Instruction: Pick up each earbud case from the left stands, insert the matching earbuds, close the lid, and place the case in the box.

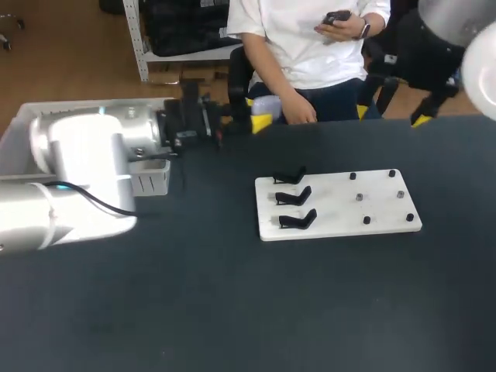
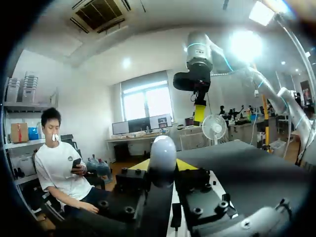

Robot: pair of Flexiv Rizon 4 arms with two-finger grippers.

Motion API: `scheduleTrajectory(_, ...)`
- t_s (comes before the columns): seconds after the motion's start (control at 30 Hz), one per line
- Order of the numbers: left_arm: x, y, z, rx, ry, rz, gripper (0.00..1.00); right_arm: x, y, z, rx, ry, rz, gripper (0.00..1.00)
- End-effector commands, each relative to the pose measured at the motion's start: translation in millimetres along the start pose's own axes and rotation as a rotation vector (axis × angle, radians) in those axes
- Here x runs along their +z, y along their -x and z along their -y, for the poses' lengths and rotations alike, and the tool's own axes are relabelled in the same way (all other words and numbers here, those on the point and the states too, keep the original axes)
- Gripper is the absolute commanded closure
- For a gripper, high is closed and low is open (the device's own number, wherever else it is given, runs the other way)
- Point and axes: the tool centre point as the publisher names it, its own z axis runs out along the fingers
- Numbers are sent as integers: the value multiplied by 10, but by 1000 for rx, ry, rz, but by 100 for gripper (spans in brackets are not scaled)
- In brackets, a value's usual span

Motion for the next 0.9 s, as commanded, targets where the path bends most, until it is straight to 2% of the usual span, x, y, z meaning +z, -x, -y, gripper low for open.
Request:
scheduleTrajectory(0.03,-774,143,-141,32,137,-55,100,6,-260,91,14,3,205,0)
scheduleTrajectory(0.17,-1190,62,-436,55,197,-120,100,92,-372,89,38,4,170,0)
scheduleTrajectory(0.27,-1525,-20,-652,60,253,-125,100,141,-458,89,58,3,143,0)
scheduleTrajectory(0.43,-1924,-247,-872,46,311,-147,100,199,-565,93,90,-10,109,0)
scheduleTrajectory(0.67,-2225,-747,-952,-59,382,-212,100,196,-644,53,112,-4,100,0)
scheduleTrajectory(0.8,-2320,-998,-954,-126,415,-219,100,218,-663,34,101,94,111,0)
scheduleTrajectory(0.9,-2340,-1082,-963,-152,411,-228,100,203,-677,30,81,140,118,0)
